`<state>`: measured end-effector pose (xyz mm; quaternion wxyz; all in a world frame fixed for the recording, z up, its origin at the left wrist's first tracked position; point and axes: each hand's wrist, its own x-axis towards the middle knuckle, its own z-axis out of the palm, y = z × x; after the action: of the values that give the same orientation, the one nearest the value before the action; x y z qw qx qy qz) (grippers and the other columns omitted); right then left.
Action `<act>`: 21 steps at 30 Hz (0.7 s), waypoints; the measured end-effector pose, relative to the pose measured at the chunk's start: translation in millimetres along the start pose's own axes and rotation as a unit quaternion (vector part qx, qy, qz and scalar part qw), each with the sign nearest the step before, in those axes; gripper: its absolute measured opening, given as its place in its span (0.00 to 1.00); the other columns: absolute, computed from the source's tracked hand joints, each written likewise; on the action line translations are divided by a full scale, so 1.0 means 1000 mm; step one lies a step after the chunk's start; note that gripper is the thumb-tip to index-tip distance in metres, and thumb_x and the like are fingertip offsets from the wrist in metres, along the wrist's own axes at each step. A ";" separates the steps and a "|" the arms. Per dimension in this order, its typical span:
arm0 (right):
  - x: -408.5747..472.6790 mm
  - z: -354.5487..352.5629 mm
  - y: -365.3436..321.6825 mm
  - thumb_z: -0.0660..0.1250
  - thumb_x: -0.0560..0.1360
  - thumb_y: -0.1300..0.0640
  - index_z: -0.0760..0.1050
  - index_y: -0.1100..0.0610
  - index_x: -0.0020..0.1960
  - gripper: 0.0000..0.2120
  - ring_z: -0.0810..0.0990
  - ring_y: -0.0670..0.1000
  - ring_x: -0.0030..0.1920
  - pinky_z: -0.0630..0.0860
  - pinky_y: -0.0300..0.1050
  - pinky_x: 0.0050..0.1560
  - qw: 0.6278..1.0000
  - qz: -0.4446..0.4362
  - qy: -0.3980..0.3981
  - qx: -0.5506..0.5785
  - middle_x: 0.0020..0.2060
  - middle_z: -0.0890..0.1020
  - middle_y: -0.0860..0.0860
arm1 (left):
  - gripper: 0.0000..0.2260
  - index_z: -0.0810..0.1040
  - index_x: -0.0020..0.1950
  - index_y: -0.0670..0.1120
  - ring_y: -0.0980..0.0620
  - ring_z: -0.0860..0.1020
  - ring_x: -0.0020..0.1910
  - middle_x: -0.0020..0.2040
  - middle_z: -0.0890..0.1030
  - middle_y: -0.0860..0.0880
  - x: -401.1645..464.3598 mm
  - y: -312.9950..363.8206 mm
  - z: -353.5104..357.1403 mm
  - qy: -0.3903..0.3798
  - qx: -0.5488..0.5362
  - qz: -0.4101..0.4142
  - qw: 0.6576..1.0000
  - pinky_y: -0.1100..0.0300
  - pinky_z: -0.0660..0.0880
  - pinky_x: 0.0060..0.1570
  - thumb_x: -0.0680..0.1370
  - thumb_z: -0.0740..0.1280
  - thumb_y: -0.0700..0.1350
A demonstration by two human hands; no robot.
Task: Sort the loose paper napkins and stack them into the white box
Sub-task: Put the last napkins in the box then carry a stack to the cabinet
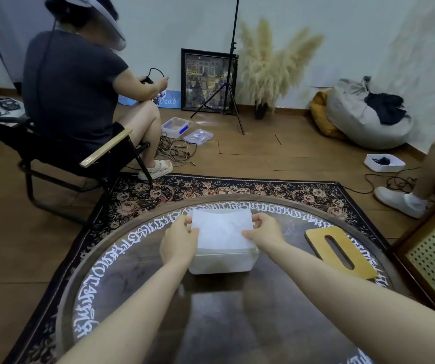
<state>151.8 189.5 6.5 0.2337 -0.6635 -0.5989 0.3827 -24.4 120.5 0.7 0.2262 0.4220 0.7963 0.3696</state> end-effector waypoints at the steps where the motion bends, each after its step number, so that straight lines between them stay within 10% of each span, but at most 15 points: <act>1: 0.001 0.001 0.001 0.72 0.70 0.61 0.74 0.54 0.55 0.15 0.78 0.53 0.45 0.76 0.50 0.50 1.000 0.000 0.002 0.001 0.40 0.76 0.49 | 0.10 0.75 0.58 0.49 0.45 0.76 0.55 0.52 0.80 0.48 0.000 0.001 0.000 0.001 0.004 0.002 1.000 0.54 0.73 0.52 0.77 0.64 0.44; 10: 0.008 0.002 0.004 0.70 0.70 0.63 0.72 0.52 0.58 0.18 0.78 0.54 0.54 0.76 0.53 0.56 0.999 -0.028 0.026 0.004 0.46 0.78 0.50 | 0.18 0.69 0.67 0.47 0.46 0.74 0.58 0.60 0.74 0.48 -0.002 -0.001 0.003 0.002 0.073 0.068 0.995 0.53 0.71 0.53 0.78 0.64 0.46; 14: 0.005 -0.005 0.001 0.69 0.73 0.57 0.71 0.50 0.66 0.22 0.69 0.52 0.66 0.64 0.52 0.67 0.977 -0.146 0.052 -0.150 0.61 0.73 0.49 | 0.27 0.63 0.74 0.51 0.48 0.68 0.66 0.66 0.69 0.50 -0.001 -0.007 0.006 0.027 0.229 0.231 0.945 0.54 0.65 0.62 0.76 0.67 0.50; 21: -0.006 0.004 -0.008 0.68 0.75 0.50 0.71 0.44 0.68 0.22 0.64 0.49 0.68 0.59 0.45 0.64 0.899 -0.274 -0.092 -0.330 0.65 0.71 0.47 | 0.20 0.68 0.72 0.56 0.54 0.62 0.72 0.73 0.66 0.54 0.010 -0.005 0.012 -0.135 0.289 0.333 0.887 0.61 0.59 0.66 0.79 0.63 0.53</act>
<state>143.7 184.5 11.5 0.0413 -0.4737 -0.8679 0.1435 -24.1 132.5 -11.1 0.0630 0.7550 0.6423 0.1162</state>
